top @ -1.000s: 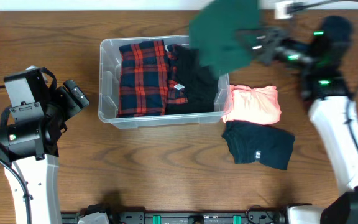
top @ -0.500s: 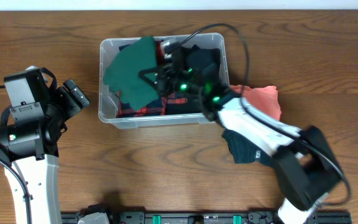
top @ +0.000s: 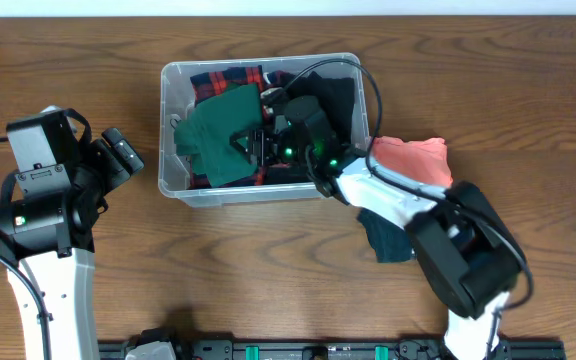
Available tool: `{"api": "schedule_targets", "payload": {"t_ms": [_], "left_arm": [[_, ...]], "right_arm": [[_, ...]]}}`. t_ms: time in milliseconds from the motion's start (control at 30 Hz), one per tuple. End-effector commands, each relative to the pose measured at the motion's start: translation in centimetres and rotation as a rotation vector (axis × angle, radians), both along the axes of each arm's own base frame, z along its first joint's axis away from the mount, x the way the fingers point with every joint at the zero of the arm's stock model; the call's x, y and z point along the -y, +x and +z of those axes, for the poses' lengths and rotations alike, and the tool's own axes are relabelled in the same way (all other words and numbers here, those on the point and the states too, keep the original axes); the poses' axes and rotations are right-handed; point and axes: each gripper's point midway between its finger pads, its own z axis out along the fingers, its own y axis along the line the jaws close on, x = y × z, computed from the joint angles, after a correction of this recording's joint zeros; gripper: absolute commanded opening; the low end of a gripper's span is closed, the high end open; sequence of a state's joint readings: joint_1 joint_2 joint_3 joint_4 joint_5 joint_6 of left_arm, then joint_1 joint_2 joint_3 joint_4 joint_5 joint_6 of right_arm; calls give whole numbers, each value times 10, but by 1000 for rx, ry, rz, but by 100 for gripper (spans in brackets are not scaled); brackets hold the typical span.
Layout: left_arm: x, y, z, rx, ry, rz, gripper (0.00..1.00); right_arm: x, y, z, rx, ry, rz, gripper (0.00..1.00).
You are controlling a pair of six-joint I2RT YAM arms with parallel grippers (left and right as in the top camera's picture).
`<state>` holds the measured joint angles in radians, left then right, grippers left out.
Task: Pack container
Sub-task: 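Carry the green garment with the right gripper into the bin's left side, then move the right gripper to the salmon-pink shirt and grasp it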
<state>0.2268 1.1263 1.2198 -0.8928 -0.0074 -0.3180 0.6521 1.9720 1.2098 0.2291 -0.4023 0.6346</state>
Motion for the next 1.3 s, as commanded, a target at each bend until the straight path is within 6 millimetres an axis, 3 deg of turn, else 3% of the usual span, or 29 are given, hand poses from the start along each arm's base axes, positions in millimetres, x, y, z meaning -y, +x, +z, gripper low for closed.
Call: {"api": "schedule_targets", "payload": {"t_ms": [0,100,167,300,433,500,567,667,833,1100,1267], "left_arm": [[-3,0,0,-3,3,18,98],[-3,0,0,-3,3,18,98],[-3,0,0,-3,3,18,98],[-3,0,0,-3,3,18,98],[-3,0,0,-3,3,18,98],[-3,0,0,-3,3,18,98],[-3,0,0,-3,3,18,98],[-3,0,0,-3,3,18,98],[-3,0,0,-3,3,18,98],[-3,0,0,-3,3,18,98],[-3,0,0,-3,3,18,98]], "right_arm": [[30,12,71,157,-5,-51,69],[77,16,108,204,-58,-114,74],[118,17,129,210,-94,-179,76],[218,18,153,174,-164,-358,83],[322,10,134,70,-293,-527,91],[359,1,111,-14,-364,-563,93],[384,-8,84,-102,-423,-563,93],[398,-17,34,-238,-458,-524,95],[403,-19,-32,-367,-472,-491,92],[395,-26,-100,-498,-454,-383,93],[382,-26,-114,-526,-383,-337,88]]}}
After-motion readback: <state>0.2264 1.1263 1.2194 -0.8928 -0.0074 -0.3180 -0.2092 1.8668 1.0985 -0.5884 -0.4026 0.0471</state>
